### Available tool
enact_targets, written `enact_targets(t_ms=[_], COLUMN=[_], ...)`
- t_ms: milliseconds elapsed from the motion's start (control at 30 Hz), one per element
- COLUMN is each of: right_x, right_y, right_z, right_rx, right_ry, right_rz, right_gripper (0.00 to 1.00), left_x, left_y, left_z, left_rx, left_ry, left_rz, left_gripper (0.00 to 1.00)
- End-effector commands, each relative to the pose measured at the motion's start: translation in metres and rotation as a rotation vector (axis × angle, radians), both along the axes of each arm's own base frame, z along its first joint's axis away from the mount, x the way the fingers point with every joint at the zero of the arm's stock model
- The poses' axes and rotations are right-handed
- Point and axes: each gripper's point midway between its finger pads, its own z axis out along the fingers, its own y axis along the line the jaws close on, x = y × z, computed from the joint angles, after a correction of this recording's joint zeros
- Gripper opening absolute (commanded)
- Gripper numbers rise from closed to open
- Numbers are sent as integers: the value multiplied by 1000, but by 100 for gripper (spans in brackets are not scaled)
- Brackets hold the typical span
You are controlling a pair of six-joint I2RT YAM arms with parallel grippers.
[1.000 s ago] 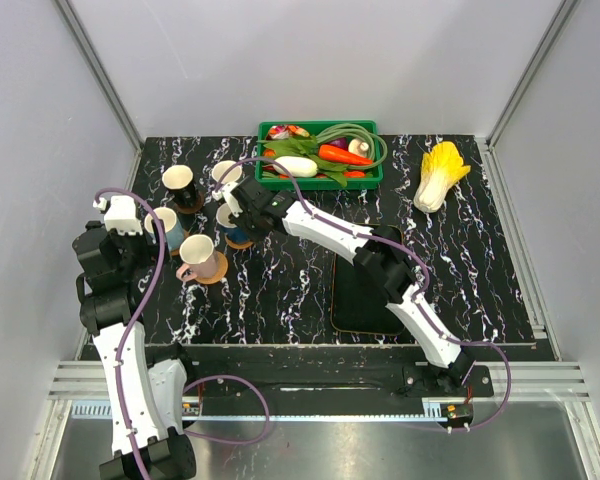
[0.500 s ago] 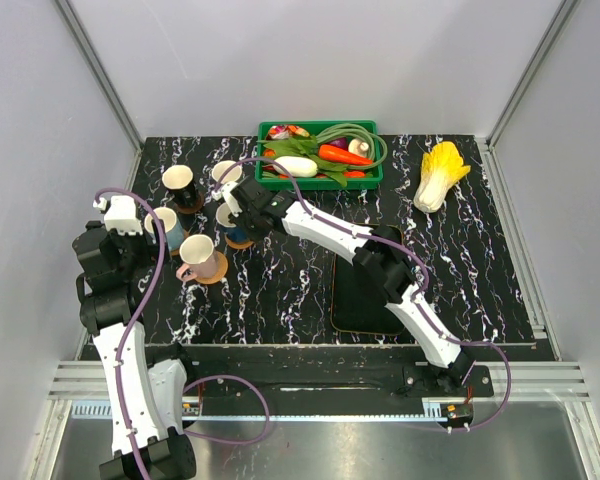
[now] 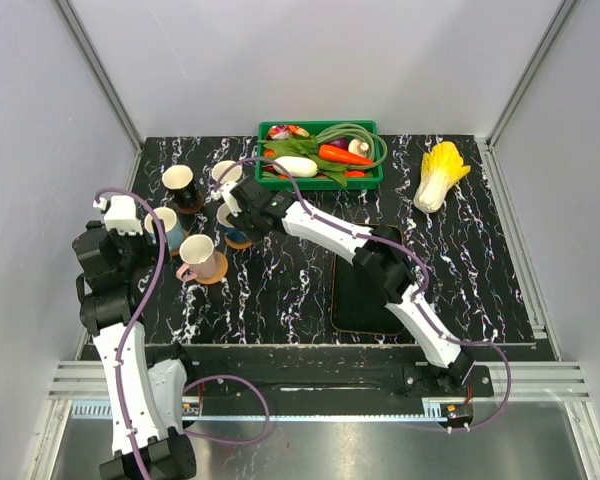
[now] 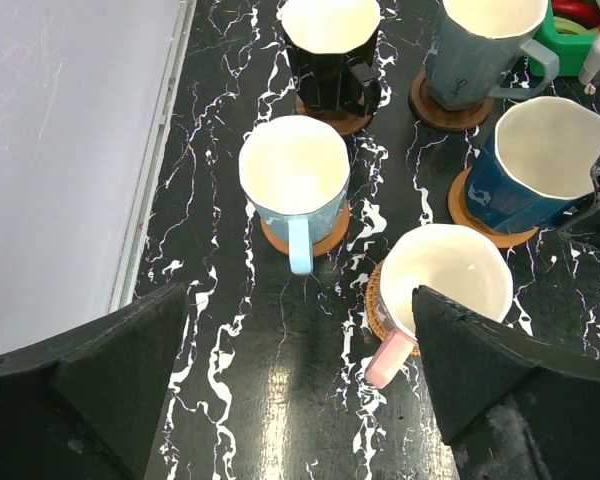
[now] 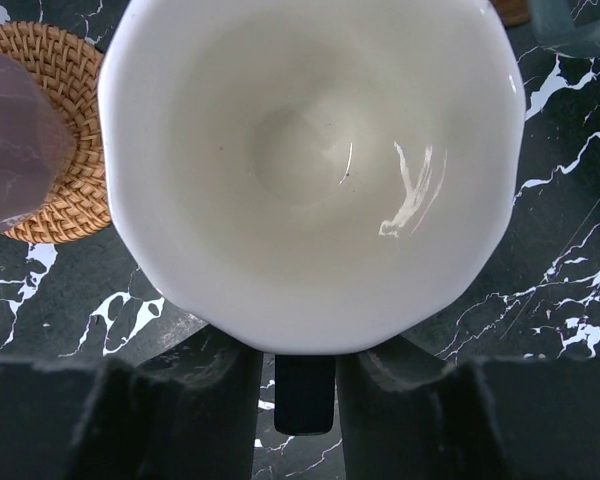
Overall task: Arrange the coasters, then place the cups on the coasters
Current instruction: Place the cup on the coaster, then reset both arms
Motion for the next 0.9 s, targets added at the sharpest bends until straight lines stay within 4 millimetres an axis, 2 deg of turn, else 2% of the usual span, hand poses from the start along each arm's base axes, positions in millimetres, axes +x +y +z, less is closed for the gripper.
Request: enact_targets(t_ms=[0,133,233,400,467,633,767,867], right_x=[3,1,-1,-5,-7,-18,-29,-37], right_y=[15,13,10,-3,-9,-32,-56,-81], right_z=[36,37,41,53,57,75,104,122], right_rx=[68,62,56,35,26,6,8,-8], right_ry=[-71,-76,-84,-107,-115,-138,-176,-217], right_rz=[20,25,23,28,29,28,22,4], right_gripper=[39,42,48,78,97,100,100,100], left_x=[4,3,3,3,4,3,4,4], left_y=[0,-1,-1,-1,-2,-4,-5,-7], left_z=[9,10,10,10,10,10,10,9], left_rx=[1,2,1,-1,-1,-5,-6,-9], left_ry=[-48,-51,-51,-50,-50,-49,-49,-41], left_rz=[-9,-9,-9,-13,-14,-26,-37,-49], left_gripper=[99,99,99,99,99,99,99,99])
